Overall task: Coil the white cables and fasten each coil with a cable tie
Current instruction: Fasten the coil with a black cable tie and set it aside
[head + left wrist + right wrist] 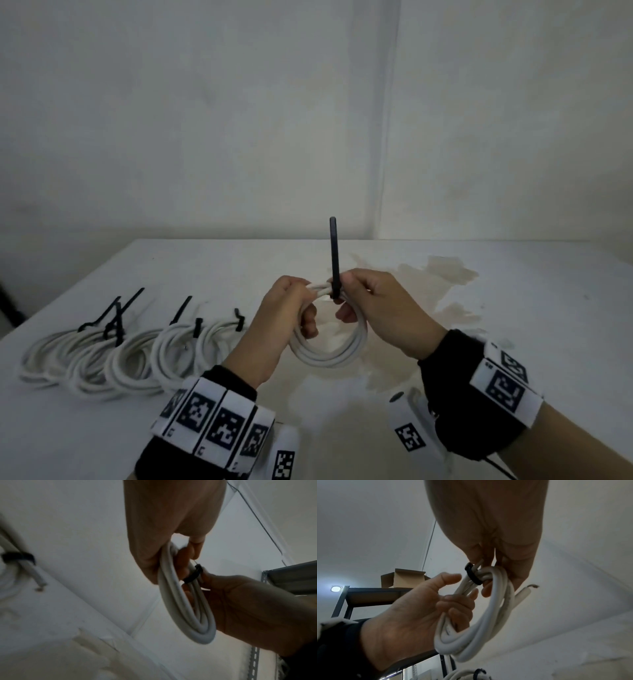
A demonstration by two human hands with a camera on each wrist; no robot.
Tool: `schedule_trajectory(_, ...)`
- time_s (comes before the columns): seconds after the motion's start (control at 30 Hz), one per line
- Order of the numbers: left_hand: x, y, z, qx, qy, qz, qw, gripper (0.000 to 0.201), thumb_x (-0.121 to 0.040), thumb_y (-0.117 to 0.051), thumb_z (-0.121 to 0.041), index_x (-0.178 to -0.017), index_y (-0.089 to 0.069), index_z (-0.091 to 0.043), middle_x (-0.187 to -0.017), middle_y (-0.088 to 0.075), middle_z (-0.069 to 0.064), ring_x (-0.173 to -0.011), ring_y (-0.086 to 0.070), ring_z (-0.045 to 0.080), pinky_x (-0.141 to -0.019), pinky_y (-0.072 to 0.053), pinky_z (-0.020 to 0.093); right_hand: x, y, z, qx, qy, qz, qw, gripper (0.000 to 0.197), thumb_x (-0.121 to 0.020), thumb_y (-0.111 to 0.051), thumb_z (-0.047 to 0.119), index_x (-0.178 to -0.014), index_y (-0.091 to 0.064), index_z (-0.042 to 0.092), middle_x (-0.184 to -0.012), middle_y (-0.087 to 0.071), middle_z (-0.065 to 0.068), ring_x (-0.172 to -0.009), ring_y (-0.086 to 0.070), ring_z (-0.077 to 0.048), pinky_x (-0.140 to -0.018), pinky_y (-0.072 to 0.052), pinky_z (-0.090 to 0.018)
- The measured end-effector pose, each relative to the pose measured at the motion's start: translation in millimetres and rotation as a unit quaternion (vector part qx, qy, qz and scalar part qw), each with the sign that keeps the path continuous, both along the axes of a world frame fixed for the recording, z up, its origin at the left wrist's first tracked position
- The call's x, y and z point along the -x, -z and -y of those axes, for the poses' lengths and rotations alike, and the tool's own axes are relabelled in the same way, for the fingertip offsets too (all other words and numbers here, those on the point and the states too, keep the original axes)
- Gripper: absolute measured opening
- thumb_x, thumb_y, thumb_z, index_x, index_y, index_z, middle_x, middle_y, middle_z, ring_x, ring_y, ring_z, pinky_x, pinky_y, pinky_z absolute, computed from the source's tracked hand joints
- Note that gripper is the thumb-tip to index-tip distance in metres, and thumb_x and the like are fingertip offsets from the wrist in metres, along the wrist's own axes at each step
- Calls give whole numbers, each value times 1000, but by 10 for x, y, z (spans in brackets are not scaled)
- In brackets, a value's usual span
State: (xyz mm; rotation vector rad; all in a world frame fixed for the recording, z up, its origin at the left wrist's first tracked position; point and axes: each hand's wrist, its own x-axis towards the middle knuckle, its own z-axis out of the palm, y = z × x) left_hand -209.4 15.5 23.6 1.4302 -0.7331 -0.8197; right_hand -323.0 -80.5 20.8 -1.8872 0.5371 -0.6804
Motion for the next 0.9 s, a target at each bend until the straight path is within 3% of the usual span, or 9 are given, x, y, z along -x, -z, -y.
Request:
schedule_trajectory(0.13, -315, 10, -227, -60, 25, 134, 989, 19, -90, -52, -4, -92, -60, -22, -84, -66, 6, -72, -62, 14, -66, -51, 27, -225, 114, -52, -41, 5, 1, 999, 31, -98, -39, 23, -94, -63, 3, -77, -60, -3, -54, -59, -4, -63, -53, -22)
schedule_trajectory(0.23, -487, 41, -358, -75, 28, 208, 975, 19, -86, -60, -4, -90, -62, -23, -91, -71, 14, -77, -66, 22, -73, -55, 33, -403, 178, -123, -75, 3, -4, 997, 29, -99, -39, 22, -90, -63, 8, -77, -61, -4, -56, -60, -5, -67, -54, -24)
schedule_trajectory(0.33, -629, 106, -392, -102, 13, 244, 964, 17, -86, -60, -4, -95, -66, -17, -86, -72, 16, -81, -68, 27, -79, -56, 39, -533, 220, -162, -70, -3, -26, 997, 30, -99, -38, 24, -90, -65, 12, -82, -65, -4, -71, -61, -13, -82, -51, -34)
schedule_trajectory(0.47, -801, 194, -371, -147, 22, 304, 941, 18, -87, -60, -7, -102, -69, -10, -85, -73, 14, -80, -68, 25, -80, -55, 38, -595, 243, -200, -14, -31, -98, 995, 40, -100, -35, 31, -104, -65, 5, -114, -63, -17, -106, -56, -33, -96, -41, -41)
schedule_trajectory(0.57, -887, 220, -350, -176, 23, 319, 931, 14, -87, -60, -7, -95, -71, -8, -82, -72, 15, -75, -66, 24, -74, -53, 34, -567, 248, -166, -19, -22, -131, 991, 42, -99, -35, 31, -122, -55, 2, -133, -54, -8, -118, -51, -23, -95, -38, -30)
schedule_trajectory(0.63, -940, 256, -340, -205, 29, 322, 924, 12, -87, -59, -7, -90, -71, -4, -76, -70, 13, -75, -65, 24, -77, -53, 37, -539, 242, -137, -48, -2, -126, 991, 39, -98, -38, 35, -127, -53, 14, -124, -55, 6, -109, -50, -7, -86, -36, -18)
schedule_trajectory(0.73, -976, 304, -320, -238, 38, 353, 904, 12, -86, -60, -7, -89, -70, 0, -73, -66, 10, -77, -65, 25, -79, -54, 37, -496, 235, -81, -56, 21, -109, 992, 28, -96, -42, 37, -112, -58, 21, -98, -55, 15, -97, -50, -4, -75, -36, -10)
schedule_trajectory(0.8, -976, 319, -292, -240, 26, 370, 897, 14, -84, -63, -9, -93, -70, 0, -79, -66, 11, -71, -61, 18, -74, -55, 32, -456, 207, -47, -58, 29, -93, 994, 20, -95, -44, 37, -104, -56, 23, -90, -53, 19, -90, -51, 0, -72, -34, -7)
schedule_trajectory(0.9, -952, 336, -270, -281, 23, 410, 867, 19, -83, -67, -17, -95, -71, -4, -82, -64, 8, -73, -58, 14, -63, -41, 21, -372, 141, -13, -55, 31, -72, 995, 20, -94, -46, 36, -104, -57, 23, -89, -53, 20, -84, -49, 8, -71, -35, -7)
